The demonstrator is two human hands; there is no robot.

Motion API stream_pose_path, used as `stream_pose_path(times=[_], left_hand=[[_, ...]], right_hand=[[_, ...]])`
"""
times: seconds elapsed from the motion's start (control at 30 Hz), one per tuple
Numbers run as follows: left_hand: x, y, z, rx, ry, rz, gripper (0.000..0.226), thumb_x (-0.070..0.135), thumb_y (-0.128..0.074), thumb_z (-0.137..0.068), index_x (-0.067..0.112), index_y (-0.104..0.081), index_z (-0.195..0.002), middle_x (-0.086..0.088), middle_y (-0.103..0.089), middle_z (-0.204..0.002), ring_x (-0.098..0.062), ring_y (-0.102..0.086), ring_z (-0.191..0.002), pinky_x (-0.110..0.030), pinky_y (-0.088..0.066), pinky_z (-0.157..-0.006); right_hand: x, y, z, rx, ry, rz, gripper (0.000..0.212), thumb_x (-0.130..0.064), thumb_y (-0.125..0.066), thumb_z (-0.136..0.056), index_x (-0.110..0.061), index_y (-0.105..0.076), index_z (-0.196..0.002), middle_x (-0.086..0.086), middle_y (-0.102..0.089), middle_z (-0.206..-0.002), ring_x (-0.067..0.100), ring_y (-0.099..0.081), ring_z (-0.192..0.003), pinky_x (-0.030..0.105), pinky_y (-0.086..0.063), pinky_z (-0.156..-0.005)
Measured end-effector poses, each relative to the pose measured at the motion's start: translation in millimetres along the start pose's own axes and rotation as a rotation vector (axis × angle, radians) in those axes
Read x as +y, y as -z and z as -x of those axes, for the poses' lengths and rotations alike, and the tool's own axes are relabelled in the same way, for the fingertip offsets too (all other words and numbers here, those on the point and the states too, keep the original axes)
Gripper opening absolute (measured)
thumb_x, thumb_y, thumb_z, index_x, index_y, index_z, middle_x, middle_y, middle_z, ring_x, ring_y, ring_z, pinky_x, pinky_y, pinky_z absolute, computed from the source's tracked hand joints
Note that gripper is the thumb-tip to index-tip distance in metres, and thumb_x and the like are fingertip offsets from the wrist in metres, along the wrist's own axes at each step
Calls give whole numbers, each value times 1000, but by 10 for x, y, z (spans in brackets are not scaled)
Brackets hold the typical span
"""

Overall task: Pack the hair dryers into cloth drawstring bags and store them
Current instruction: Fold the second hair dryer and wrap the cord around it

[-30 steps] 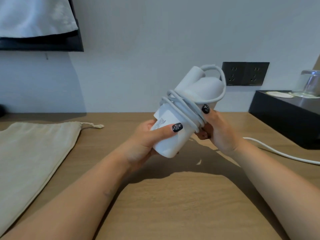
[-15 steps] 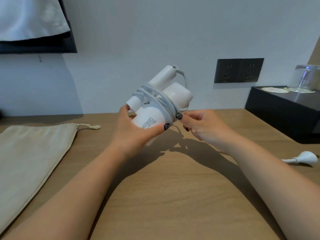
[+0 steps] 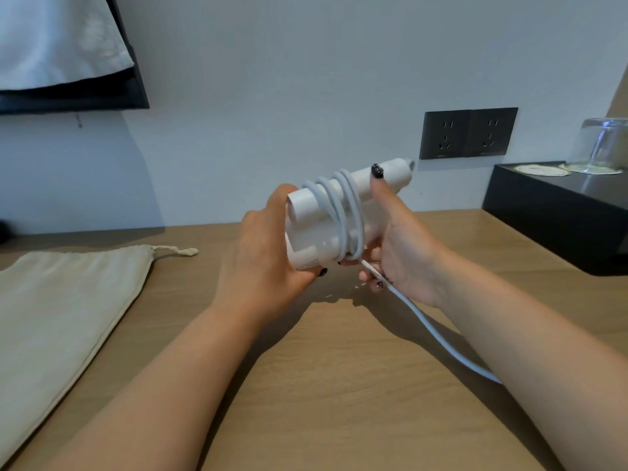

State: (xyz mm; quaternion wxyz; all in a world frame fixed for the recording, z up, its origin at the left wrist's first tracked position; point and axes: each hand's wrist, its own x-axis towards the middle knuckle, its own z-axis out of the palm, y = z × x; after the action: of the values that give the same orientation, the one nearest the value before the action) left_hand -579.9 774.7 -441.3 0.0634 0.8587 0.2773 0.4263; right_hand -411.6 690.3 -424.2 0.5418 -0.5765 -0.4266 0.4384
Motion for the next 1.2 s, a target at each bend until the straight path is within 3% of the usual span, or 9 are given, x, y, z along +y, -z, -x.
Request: stream_pose_path(times=[0.17, 0.3, 0.43, 0.57, 0.7, 0.8, 0.87, 1.03, 1.2], left_hand=[[-9, -29, 6, 36, -147, -67, 90, 27, -87, -65, 28, -35, -138, 2, -54, -112, -22, -44, -104, -33, -41, -71], [-42, -57, 6, 3, -113, 88, 94, 33, -87, -64, 29, -32, -141, 7, -46, -123, -13, -43, -108, -31, -42, -84], [21, -38, 18, -246, 334, 466, 108, 32, -90, -62, 34, -22, -147, 20, -43, -119, 9, -49, -102, -12, -43, -79], [-31, 21, 39, -566, 430, 880, 96, 44, -91, -41, 28, -54, -128, 3, -67, -114, -18, -65, -105, -30, -55, -80], [-26, 34, 82, -922, 454, 1278, 92, 45, -93, -51, 12, -55, -129, -16, -64, -113, -33, -61, -108, -50, -50, -96], [-40, 25, 91, -871, 426, 1288, 72, 48, -92, -51, 21, -69, -113, -15, -66, -110, -33, -62, -103, -54, -47, -97], [-27, 27, 92, -826, 421, 1250, 63, 51, -91, -50, 25, -74, -104, -12, -69, -104, -30, -64, -97, -49, -51, -91], [20, 23, 72, -779, 423, 1159, 81, 56, -89, -50, 14, -63, -115, -12, -70, -100, -27, -67, -92, -37, -54, -79], [-48, 111, 19, -574, 406, 941, 75, 47, -87, -50, 20, -63, -116, -2, -73, -104, -19, -70, -94, -27, -54, -75]], right_hand=[[-32, -5, 27, 83, -34, -66, 82, -86, -38, -71, -18, -69, -105, 12, -60, -77, 22, -46, -58, 25, -32, -47], [-42, -47, 43, 183, 83, -9, 62, -80, -41, -66, -25, -66, -76, 5, -53, -64, 18, -42, -53, 26, -30, -47], [-68, -16, 70, 227, 300, 86, 54, -74, -47, -58, -21, -54, -65, 0, -46, -58, 13, -40, -51, 23, -33, -47], [-27, 15, 68, 114, 462, -33, 48, -63, -58, -59, -18, -56, -75, 9, -51, -71, 21, -47, -67, 29, -39, -62], [17, 11, 111, -68, 530, -287, 39, -47, -55, -58, -21, -69, -82, -6, -70, -69, 8, -67, -66, 21, -54, -62], [40, -27, 124, -127, 562, -242, 32, -48, -52, -57, -29, -77, -64, -11, -69, -62, 0, -66, -60, 15, -52, -57], [31, -24, 98, -153, 554, -208, 25, -50, -67, -54, -34, -78, -69, -11, -71, -67, 2, -66, -66, 19, -53, -62], [-12, 44, 45, -229, 551, -197, 54, -73, -77, -39, -34, -78, -78, -10, -72, -77, 7, -66, -72, 25, -55, -68], [-43, 93, 64, 30, 490, 138, 44, -62, -57, -69, -19, -57, -60, -9, -49, -50, 5, -44, -43, 17, -36, -45]])
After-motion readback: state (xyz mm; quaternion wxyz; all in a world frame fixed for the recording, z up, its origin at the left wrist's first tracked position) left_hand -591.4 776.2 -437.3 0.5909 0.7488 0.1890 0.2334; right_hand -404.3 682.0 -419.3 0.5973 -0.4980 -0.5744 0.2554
